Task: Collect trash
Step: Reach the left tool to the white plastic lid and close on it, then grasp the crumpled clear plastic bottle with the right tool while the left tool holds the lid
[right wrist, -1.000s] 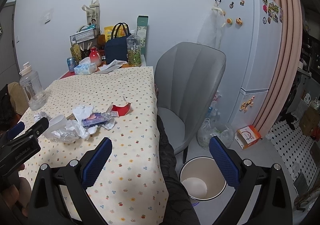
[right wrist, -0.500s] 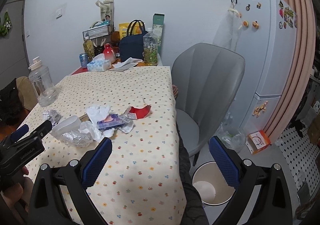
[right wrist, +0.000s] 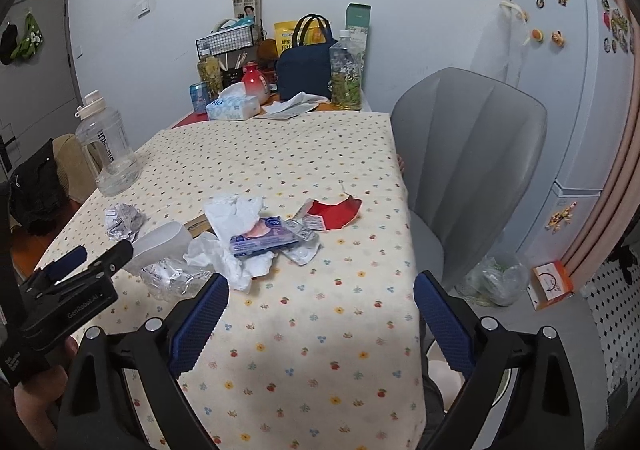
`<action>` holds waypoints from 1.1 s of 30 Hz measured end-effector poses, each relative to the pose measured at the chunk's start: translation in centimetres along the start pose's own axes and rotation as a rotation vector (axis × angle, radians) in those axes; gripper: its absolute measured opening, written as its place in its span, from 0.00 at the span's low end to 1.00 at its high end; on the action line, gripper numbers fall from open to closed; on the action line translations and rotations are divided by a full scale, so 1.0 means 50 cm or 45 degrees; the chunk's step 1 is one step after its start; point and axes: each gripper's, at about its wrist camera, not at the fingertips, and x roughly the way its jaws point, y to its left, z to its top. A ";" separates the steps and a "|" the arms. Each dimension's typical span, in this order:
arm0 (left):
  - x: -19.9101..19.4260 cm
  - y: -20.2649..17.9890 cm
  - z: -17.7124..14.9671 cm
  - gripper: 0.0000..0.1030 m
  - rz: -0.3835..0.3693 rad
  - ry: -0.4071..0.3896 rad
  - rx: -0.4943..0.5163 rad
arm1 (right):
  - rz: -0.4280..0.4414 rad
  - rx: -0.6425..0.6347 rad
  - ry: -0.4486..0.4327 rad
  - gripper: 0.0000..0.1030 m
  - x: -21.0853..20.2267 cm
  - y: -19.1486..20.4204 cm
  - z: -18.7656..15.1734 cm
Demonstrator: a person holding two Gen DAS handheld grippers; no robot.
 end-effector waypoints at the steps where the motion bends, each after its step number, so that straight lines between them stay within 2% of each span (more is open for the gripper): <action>1: 0.007 -0.001 -0.001 0.82 -0.001 0.008 0.000 | 0.006 0.002 0.009 0.89 0.007 0.001 0.001; 8: 0.043 -0.015 -0.003 0.75 -0.037 0.052 -0.001 | 0.014 0.020 0.051 0.89 0.039 -0.003 -0.004; 11: 0.060 -0.018 -0.006 0.62 -0.080 0.087 -0.010 | 0.009 0.028 0.066 0.89 0.048 -0.008 -0.005; 12: 0.066 -0.018 -0.007 0.50 -0.093 0.103 -0.017 | 0.007 0.030 0.072 0.89 0.051 -0.008 -0.005; 13: 0.075 -0.016 -0.009 0.32 -0.110 0.135 -0.030 | 0.007 0.031 0.076 0.89 0.052 -0.009 -0.005; 15: 0.088 -0.012 -0.015 0.09 -0.124 0.177 -0.048 | 0.005 0.025 0.078 0.89 0.053 -0.004 -0.006; 16: 0.088 -0.009 -0.017 0.05 -0.128 0.177 -0.055 | 0.006 0.020 0.079 0.89 0.053 -0.001 -0.006; 26: 0.043 0.042 -0.006 0.02 -0.084 0.084 -0.113 | 0.053 -0.038 0.076 0.89 0.046 0.056 -0.004; 33: 0.001 0.101 0.009 0.02 -0.005 0.001 -0.167 | 0.104 -0.081 0.079 0.89 0.044 0.103 -0.006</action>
